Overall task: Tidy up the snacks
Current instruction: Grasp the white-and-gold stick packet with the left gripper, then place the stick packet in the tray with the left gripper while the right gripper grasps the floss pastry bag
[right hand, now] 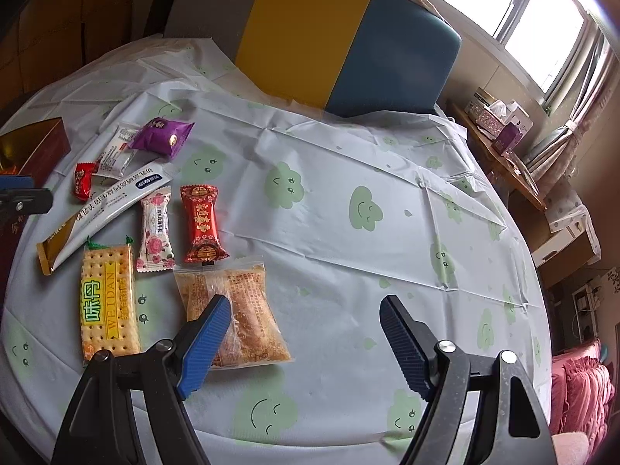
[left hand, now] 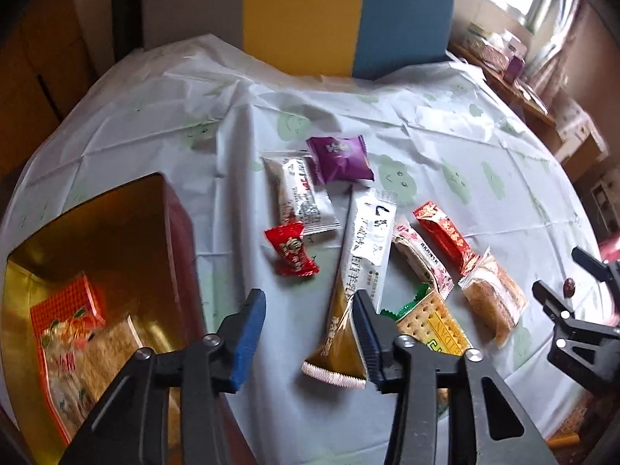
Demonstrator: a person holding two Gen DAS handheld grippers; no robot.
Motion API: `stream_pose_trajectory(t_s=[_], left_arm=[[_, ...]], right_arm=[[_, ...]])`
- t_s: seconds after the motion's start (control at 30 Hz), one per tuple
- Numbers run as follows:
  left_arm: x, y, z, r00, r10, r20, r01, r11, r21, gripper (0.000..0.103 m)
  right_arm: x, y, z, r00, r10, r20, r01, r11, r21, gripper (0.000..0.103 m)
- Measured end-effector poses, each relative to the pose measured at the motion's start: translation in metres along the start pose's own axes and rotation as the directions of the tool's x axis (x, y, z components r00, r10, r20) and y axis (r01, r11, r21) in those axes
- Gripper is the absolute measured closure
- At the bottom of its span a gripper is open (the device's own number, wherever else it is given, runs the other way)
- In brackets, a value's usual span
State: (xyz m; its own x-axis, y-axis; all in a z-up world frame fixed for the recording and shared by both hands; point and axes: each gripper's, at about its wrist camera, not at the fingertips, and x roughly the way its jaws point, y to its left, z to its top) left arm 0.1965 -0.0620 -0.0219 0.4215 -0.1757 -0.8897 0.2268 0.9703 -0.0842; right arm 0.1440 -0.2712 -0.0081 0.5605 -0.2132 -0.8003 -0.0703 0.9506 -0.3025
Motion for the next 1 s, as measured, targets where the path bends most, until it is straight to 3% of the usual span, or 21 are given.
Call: stream_pose_trajectory(t_s=[0.23, 0.43, 0.47, 0.5, 0.57, 0.63, 0.83, 0.93, 1.0], left_arm=[[0.029, -0.036, 0.014, 0.998, 0.035, -0.044, -0.029, 0.992, 0.125, 0.058], [0.061, -0.038, 0.015, 0.993, 0.074, -0.093, -0.062, 0.990, 0.123, 0.060], [0.057, -0.040, 0.012, 0.994, 0.082, -0.067, -0.072, 0.989, 0.130, 0.073], [0.056, -0.042, 0.011, 0.995, 0.079, -0.065, -0.069, 0.988, 0.139, 0.075], [0.051, -0.044, 0.005, 0.996, 0.058, -0.061, -0.049, 0.989, 0.137, 0.077], [0.039, -0.046, -0.002, 0.999, 0.043, -0.030, -0.039, 0.991, 0.131, 0.077], [-0.006, -0.044, -0.022, 0.997, -0.030, 0.068, 0.024, 0.995, 0.093, 0.077], [-0.023, -0.042, -0.031, 0.994, -0.057, 0.092, 0.049, 0.995, 0.086, 0.077], [-0.036, -0.039, -0.037, 0.992, -0.073, 0.107, 0.064, 0.995, 0.081, 0.077]], right_arm=[[-0.002, -0.007, 0.002, 1.000, 0.004, 0.006, -0.005, 0.999, 0.035, 0.022], [-0.002, -0.020, 0.003, 1.000, 0.025, 0.005, -0.025, 0.994, 0.104, 0.022], [-0.002, -0.022, 0.003, 1.000, 0.027, 0.006, -0.028, 0.993, 0.113, 0.022], [-0.001, -0.024, 0.004, 1.000, 0.028, 0.005, -0.028, 0.992, 0.122, 0.022], [-0.001, -0.030, 0.004, 0.999, 0.036, 0.007, -0.037, 0.987, 0.153, 0.023], [-0.001, -0.040, 0.005, 0.997, 0.070, 0.015, -0.071, 0.975, 0.211, 0.031], [0.005, -0.073, -0.001, 0.986, 0.165, 0.019, -0.159, 0.906, 0.392, 0.042], [0.011, -0.071, -0.001, 0.968, 0.249, 0.012, -0.232, 0.882, 0.410, 0.043], [0.016, -0.062, 0.001, 0.959, 0.282, -0.012, -0.256, 0.887, 0.384, 0.043]])
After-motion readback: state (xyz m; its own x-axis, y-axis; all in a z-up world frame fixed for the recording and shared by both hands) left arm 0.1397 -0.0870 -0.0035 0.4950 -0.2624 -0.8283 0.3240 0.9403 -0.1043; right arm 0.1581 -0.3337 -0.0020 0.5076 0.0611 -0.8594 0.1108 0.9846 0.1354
